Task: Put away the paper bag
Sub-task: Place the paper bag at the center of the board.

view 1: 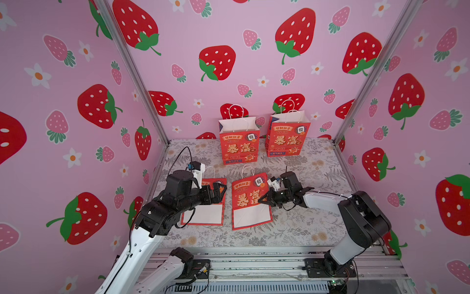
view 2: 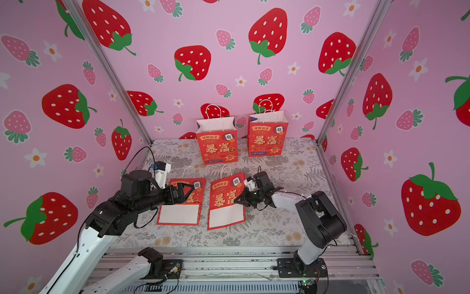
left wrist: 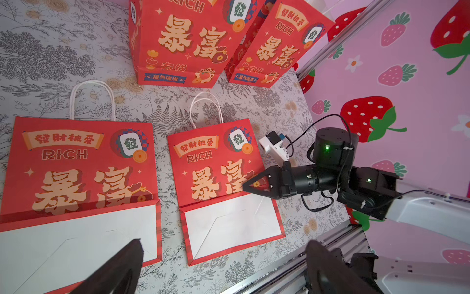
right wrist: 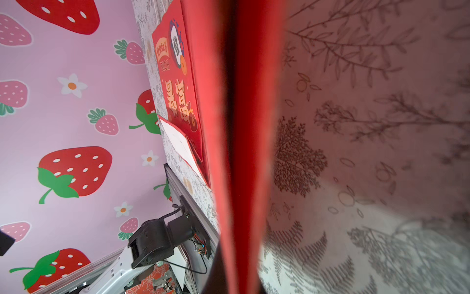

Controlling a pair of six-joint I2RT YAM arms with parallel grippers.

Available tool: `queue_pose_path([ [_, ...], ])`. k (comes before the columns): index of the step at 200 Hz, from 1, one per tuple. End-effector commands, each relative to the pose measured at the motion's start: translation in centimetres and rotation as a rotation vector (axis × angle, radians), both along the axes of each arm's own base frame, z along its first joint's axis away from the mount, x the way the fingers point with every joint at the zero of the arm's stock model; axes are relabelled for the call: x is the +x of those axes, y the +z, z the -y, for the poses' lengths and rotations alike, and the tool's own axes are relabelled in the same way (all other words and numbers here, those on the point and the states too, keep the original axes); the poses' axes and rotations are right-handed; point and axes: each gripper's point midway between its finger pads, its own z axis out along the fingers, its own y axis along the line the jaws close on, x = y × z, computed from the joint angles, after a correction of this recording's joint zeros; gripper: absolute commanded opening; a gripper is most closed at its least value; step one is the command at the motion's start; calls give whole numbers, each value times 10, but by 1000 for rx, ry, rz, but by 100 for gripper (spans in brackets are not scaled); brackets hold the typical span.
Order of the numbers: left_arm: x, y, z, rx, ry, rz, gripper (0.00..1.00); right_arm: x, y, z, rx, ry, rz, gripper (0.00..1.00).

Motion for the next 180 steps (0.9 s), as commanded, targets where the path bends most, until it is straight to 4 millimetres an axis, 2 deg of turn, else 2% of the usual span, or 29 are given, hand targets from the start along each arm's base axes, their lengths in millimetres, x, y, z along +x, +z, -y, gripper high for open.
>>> queue_pose_path([
  [1,-1,13,-1,-1,-18,31,100,15,2,-14,8,-30,36,0],
  [57,3,2,3,-32,-19,11,100,23,-19,-26,-17,-45,9,0],
  [106,5,3,3,-38,-22,10,99,15,-34,-33,-31,-37,-13,0],
  [132,6,3,4,-46,-26,8,100,12,-39,-36,-42,-30,-16,16],
  [170,5,2,3,-45,-24,6,99,12,-42,-27,-99,-36,7,46],
  [180,4,2,3,-45,-25,4,100,12,-42,-25,-116,-32,13,51],
])
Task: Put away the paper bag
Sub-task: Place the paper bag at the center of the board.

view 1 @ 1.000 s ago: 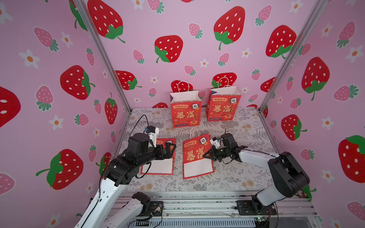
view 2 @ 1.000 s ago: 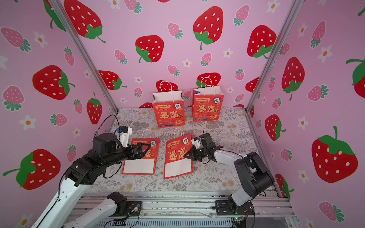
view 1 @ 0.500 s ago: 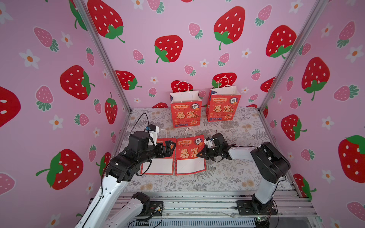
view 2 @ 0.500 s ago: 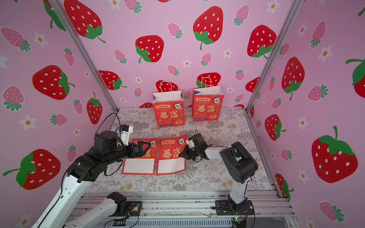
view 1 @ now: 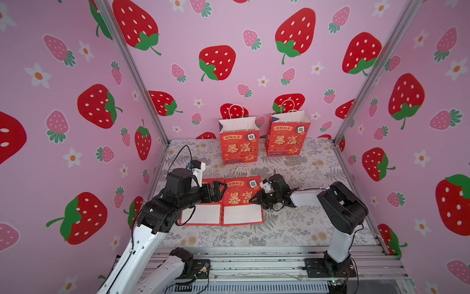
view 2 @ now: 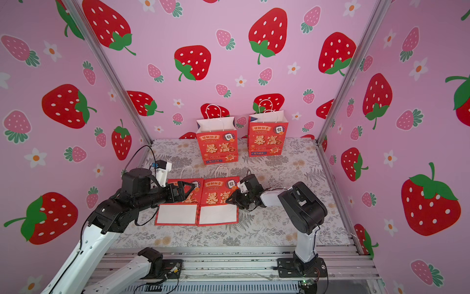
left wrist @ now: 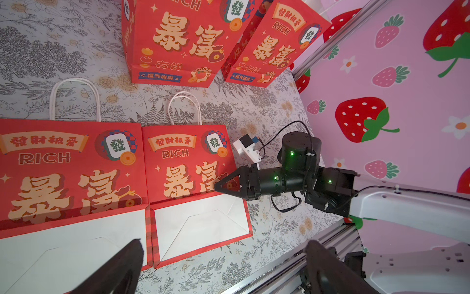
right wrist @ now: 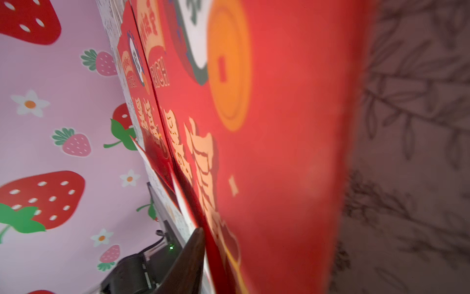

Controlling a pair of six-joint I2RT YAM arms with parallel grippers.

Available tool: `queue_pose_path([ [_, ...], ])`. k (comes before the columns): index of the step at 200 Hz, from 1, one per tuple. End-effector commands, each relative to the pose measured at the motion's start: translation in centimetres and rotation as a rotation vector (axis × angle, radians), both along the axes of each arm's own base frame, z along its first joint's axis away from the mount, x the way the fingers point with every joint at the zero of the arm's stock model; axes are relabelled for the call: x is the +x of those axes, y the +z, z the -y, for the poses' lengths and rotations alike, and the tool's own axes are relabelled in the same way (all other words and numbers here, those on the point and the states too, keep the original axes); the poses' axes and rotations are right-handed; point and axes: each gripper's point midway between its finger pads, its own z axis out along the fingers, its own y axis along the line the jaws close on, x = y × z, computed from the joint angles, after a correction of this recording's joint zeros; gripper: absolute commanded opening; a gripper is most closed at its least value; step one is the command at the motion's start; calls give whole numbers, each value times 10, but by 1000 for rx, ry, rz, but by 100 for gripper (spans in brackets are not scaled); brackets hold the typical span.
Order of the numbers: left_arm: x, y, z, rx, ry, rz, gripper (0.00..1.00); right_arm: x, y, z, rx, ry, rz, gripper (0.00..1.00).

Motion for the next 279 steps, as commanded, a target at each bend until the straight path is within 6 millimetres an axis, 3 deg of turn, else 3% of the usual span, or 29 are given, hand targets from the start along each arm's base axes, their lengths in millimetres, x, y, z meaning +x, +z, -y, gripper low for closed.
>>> queue_pose_path([
  [1,0,3,1,-15,-11,10,99,1,0,4,-53,3,28,51],
  [20,0,2,2,-16,-11,8,100,-1,-2,8,-81,10,34,64],
  [56,0,1,1,-16,-12,4,99,-5,-1,24,-158,18,74,75],
  [93,3,-4,3,-24,-12,-4,99,-9,-1,32,-186,15,85,79],
  [173,2,-6,3,-16,-13,-8,99,-9,2,30,-229,23,123,82],
  [226,1,-18,-2,2,5,-6,100,-12,32,50,-385,47,275,92],
  [267,6,-39,3,23,-9,16,100,-24,69,48,-309,121,410,92],
  [279,6,-43,3,30,-4,37,99,-27,79,53,-311,128,446,100],
])
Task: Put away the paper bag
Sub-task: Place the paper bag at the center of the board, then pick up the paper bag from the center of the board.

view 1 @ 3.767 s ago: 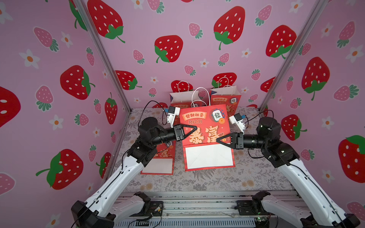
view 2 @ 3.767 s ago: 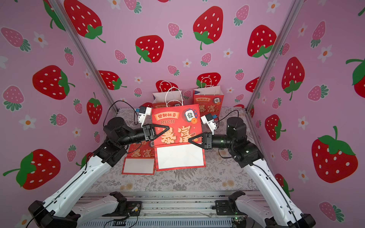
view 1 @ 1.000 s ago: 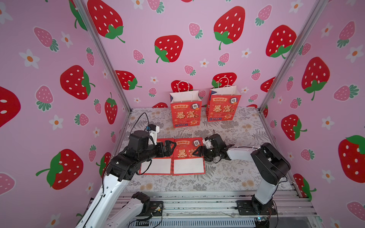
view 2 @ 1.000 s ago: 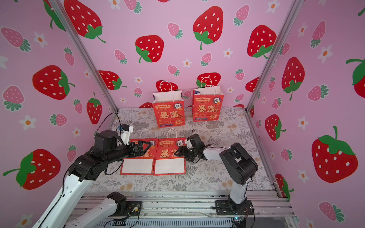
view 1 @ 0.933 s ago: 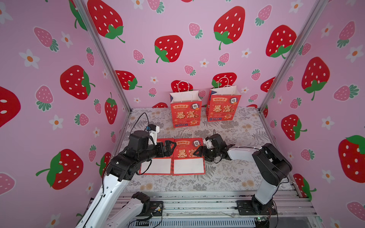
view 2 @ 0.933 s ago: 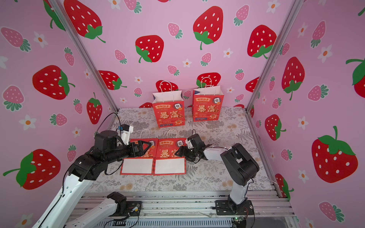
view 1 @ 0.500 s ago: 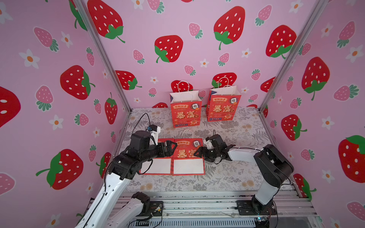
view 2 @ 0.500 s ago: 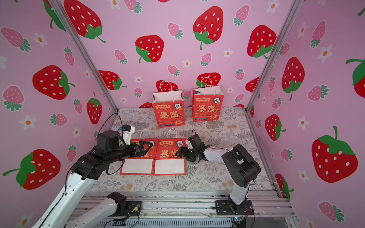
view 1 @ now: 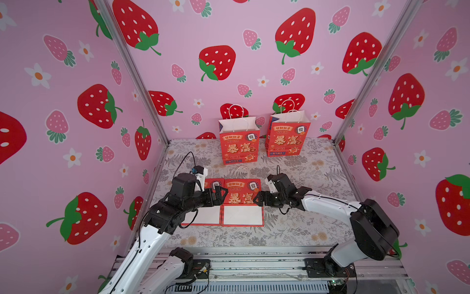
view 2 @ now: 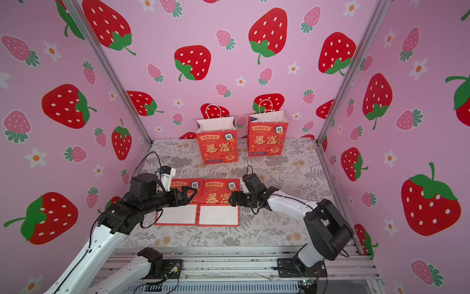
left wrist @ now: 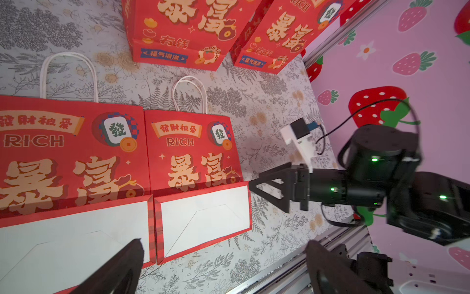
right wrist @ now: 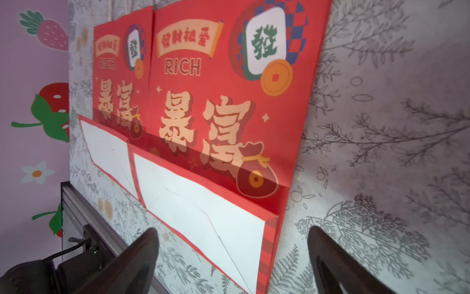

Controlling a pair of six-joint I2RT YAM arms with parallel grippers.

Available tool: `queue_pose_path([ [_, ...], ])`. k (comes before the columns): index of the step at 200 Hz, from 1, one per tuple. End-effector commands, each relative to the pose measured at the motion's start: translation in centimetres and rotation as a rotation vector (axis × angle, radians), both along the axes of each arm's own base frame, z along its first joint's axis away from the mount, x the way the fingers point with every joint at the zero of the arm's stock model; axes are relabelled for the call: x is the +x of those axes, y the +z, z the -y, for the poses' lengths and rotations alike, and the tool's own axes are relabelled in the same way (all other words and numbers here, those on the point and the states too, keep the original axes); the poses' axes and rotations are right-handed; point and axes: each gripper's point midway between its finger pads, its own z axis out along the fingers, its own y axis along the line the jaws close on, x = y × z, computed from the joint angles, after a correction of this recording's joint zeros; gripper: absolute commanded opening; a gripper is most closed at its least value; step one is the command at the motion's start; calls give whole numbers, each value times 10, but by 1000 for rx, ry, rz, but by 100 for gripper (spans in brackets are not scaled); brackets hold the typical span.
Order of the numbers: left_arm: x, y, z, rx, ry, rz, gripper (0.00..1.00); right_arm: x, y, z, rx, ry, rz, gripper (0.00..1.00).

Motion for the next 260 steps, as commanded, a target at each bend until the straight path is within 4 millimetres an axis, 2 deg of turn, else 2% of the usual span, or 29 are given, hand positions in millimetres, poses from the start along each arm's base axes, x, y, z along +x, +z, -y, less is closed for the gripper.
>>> queue_pose_path([
  [1,6,4,1,9,3,87,99,-11,17,9,-26,62,82,99],
  [25,13,-9,-8,28,91,95,99,-10,43,24,-62,69,180,99],
  [43,17,-22,-5,9,117,75,99,-5,65,32,-111,85,266,99],
  [63,20,-33,-6,12,165,102,99,6,91,34,-133,119,365,99],
  [97,24,-27,-9,17,217,316,98,35,139,41,-153,98,534,99],
  [127,35,-42,-9,77,243,327,97,73,171,50,-52,57,583,99],
  [153,37,-56,7,141,185,314,97,111,182,54,70,69,535,97],
  [178,37,-67,18,222,137,330,98,147,190,54,111,98,569,93],
  [216,37,-75,20,260,124,337,100,184,196,39,116,187,651,86],
  [260,31,-77,22,261,89,339,100,222,197,24,131,214,702,84],
])
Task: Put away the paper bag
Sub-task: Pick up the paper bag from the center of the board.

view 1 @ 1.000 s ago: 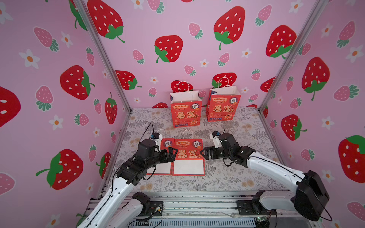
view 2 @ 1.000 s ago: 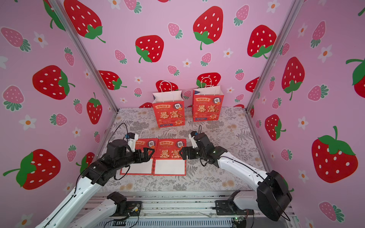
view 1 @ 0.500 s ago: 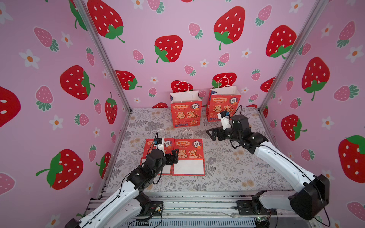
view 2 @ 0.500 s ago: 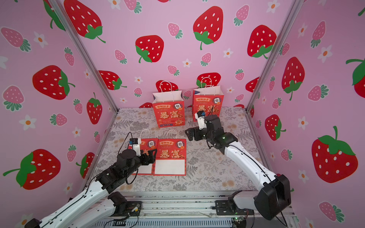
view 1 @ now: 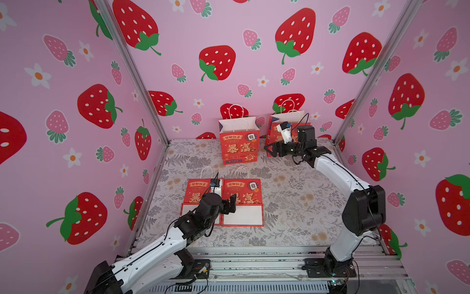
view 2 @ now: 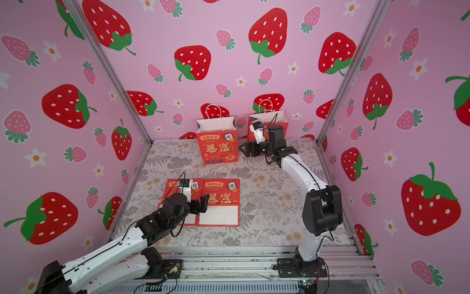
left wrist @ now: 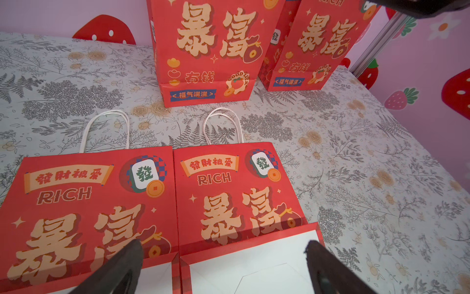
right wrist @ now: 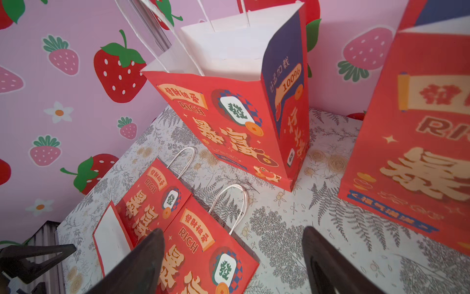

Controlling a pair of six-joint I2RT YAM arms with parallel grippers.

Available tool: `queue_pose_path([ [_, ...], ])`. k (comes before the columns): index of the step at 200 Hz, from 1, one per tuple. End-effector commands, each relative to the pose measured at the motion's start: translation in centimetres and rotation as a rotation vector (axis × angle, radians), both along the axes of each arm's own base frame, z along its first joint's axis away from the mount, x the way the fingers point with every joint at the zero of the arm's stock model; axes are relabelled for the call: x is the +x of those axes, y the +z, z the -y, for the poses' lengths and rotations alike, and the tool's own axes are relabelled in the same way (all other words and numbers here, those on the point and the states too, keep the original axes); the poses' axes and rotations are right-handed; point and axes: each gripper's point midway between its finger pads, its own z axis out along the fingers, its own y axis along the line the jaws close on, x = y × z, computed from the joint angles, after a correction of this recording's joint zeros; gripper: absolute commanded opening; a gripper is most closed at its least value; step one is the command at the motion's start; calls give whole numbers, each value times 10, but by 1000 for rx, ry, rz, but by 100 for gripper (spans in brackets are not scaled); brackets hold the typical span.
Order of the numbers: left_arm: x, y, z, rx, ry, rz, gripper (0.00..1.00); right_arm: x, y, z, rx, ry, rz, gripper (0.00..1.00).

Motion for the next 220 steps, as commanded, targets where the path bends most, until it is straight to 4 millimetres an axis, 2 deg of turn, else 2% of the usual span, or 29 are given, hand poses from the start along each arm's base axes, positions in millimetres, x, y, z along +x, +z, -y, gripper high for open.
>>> queue_pose_path([
  [1,-2,-1,0,18,-15,17,100,15,21,-10,25,53,91,84],
  [22,-5,-3,-2,18,-17,7,100,31,21,-18,42,64,105,82],
  [103,-9,-5,-4,15,-17,-8,99,73,20,-38,82,75,147,61],
  [138,-7,-6,-1,27,-25,-21,100,84,17,-45,99,88,149,53],
  [144,-7,-6,-1,27,-24,-23,100,85,17,-47,104,92,147,48],
  [164,-7,-6,-2,29,-21,-30,99,86,16,-53,115,108,143,43],
  [206,-11,-8,-4,20,-21,-43,99,89,11,-63,123,127,141,39],
  [220,-12,-8,-4,18,-17,-43,99,91,9,-67,132,132,131,32],
])
